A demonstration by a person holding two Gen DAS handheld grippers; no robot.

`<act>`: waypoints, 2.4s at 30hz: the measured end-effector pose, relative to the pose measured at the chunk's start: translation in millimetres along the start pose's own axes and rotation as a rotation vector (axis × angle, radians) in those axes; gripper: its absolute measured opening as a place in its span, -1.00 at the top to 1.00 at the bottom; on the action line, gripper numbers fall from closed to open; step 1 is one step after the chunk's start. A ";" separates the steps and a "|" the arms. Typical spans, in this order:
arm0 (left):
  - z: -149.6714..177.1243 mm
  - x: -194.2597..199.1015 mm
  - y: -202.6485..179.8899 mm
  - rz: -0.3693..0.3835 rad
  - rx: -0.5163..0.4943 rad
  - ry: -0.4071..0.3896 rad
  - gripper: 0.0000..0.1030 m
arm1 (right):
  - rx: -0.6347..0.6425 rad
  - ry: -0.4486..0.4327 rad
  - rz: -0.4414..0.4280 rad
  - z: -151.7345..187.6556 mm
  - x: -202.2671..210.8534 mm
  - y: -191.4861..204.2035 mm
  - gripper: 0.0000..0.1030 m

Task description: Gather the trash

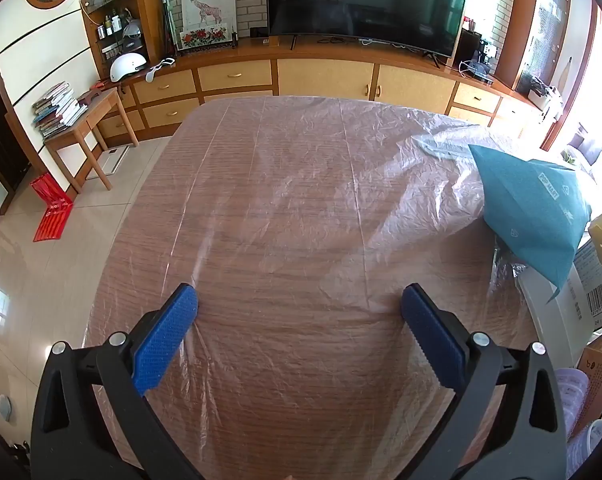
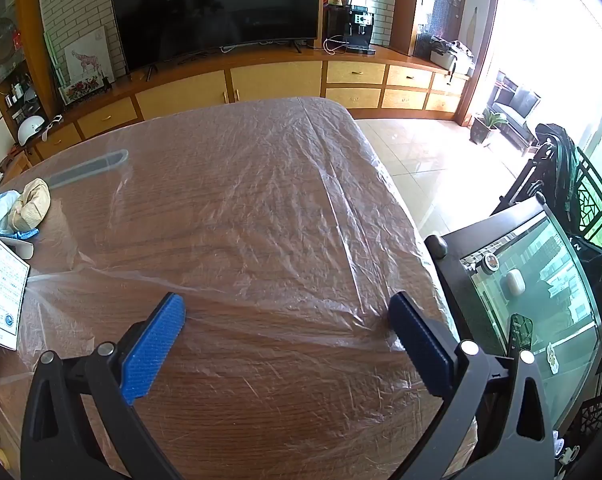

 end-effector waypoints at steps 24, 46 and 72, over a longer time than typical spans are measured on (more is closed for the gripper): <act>0.2 0.1 0.4 0.001 0.001 0.000 -0.97 | 0.001 0.001 0.000 -0.4 0.0 -0.1 -0.93; 0.2 0.1 0.4 0.001 0.001 0.000 -0.97 | 0.000 0.001 0.001 -0.5 0.3 -0.1 -0.93; 8.5 99.1 -56.2 0.230 -0.134 -0.127 -0.97 | 0.071 -0.082 -0.198 26.1 131.1 46.4 -0.92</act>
Point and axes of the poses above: each gripper's, at about its wrist camera, not at the fingertips, and x roughly against the way its jaws point, y to its left, z to its underside, the point moved 9 cm from there along -x, roughly the way its jaws point, and after that the axes turned 13 degrees about z, right-handed, at the moved point
